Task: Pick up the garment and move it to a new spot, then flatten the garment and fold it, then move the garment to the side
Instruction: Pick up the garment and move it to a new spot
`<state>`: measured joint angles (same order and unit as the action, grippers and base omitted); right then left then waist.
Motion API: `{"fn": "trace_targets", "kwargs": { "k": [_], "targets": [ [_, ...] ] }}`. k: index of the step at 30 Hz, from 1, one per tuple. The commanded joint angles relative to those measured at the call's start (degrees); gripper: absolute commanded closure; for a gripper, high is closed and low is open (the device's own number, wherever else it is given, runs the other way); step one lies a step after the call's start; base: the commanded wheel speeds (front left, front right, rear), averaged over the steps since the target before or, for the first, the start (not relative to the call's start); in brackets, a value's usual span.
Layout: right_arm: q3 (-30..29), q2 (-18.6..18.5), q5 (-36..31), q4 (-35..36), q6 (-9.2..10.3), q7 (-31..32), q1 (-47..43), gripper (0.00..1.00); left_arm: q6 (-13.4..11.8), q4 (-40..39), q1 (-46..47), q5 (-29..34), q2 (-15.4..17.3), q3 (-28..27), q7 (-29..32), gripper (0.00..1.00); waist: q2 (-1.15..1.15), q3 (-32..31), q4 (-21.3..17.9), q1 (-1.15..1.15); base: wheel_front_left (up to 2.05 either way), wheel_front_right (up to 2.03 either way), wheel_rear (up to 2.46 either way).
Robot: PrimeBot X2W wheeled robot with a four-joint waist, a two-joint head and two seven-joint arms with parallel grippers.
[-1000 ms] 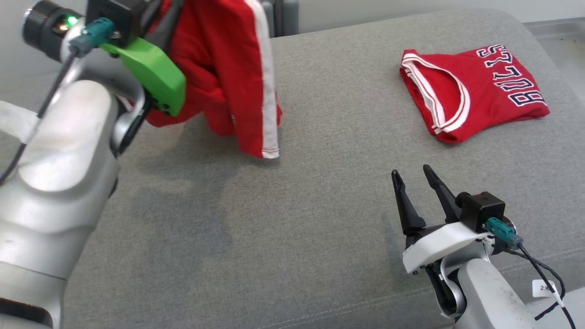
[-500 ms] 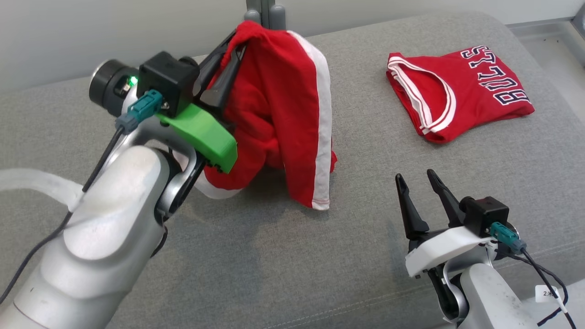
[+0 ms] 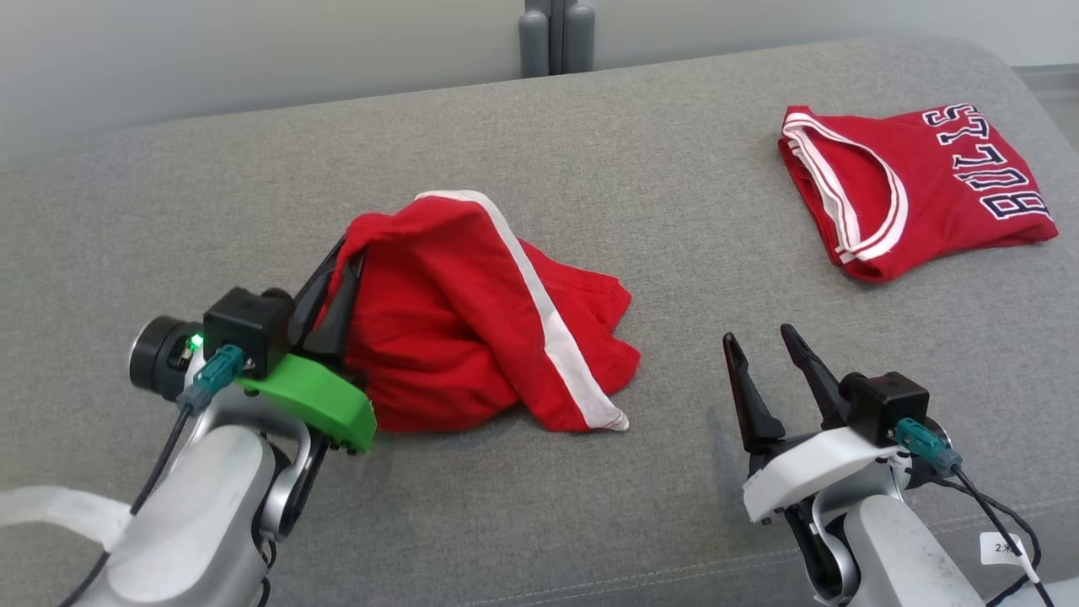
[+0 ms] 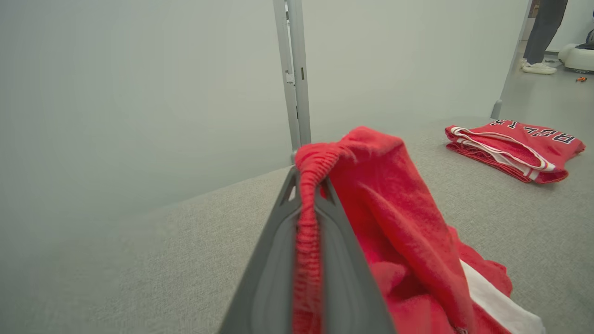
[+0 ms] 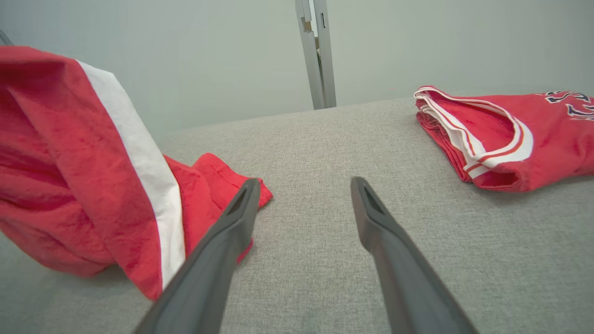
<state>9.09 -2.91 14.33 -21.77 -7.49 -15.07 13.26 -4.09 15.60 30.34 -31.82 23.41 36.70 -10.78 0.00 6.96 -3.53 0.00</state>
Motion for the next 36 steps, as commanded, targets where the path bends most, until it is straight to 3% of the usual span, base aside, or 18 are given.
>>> {"fn": "trace_targets", "kwargs": {
  "k": [1, 14, 33, 34, 35, 36],
  "targets": [
    [0.17, -0.17, -0.21, -0.06, 0.0, -0.23, -0.23, 0.0, -0.55, 0.41, -1.38, -0.12, 0.46, -0.36, -0.67, 1.0, 0.0, -0.39, 0.83, 0.0, 0.0, 0.0, 0.0],
    [1.08, -0.6, 0.52, -0.84, 0.0, -0.23, -0.79, 0.0, -1.17, 4.82, -12.34, -1.07, -3.06, -4.73, -4.44, 1.0, 0.0, -0.63, 3.9, 0.0, 0.0, 0.0, 0.0],
    [3.54, -1.0, 1.99, -2.32, 0.0, -0.23, 1.2, 0.0, 5.07, 17.62, -16.84, 6.39, -10.63, -18.14, -4.37, 1.0, 0.0, 0.7, 4.28, 0.0, 0.0, 0.0, 0.0],
    [3.53, -1.01, 2.06, -2.35, 0.0, -0.23, 1.21, 0.0, 5.47, 18.25, -16.88, 6.64, -11.08, -18.71, -4.37, 0.88, 0.0, 0.67, 4.32, 0.0, 0.0, 0.0, 0.0],
    [3.52, -1.0, 2.12, -2.39, 0.0, -0.23, 1.19, 0.0, 5.81, 18.78, -16.93, 7.15, -11.39, -19.19, -4.38, 0.6, 0.0, 0.64, 4.37, 0.0, 0.0, 0.0, 0.0],
    [3.52, -1.0, 2.12, -2.39, 0.0, -0.23, 1.19, 0.0, 5.81, 18.78, -16.93, 7.15, -11.39, -19.19, -4.38, 0.6, 0.0, 0.64, 4.37, 0.0, 0.0, 0.0, 0.0]
  ]
}}
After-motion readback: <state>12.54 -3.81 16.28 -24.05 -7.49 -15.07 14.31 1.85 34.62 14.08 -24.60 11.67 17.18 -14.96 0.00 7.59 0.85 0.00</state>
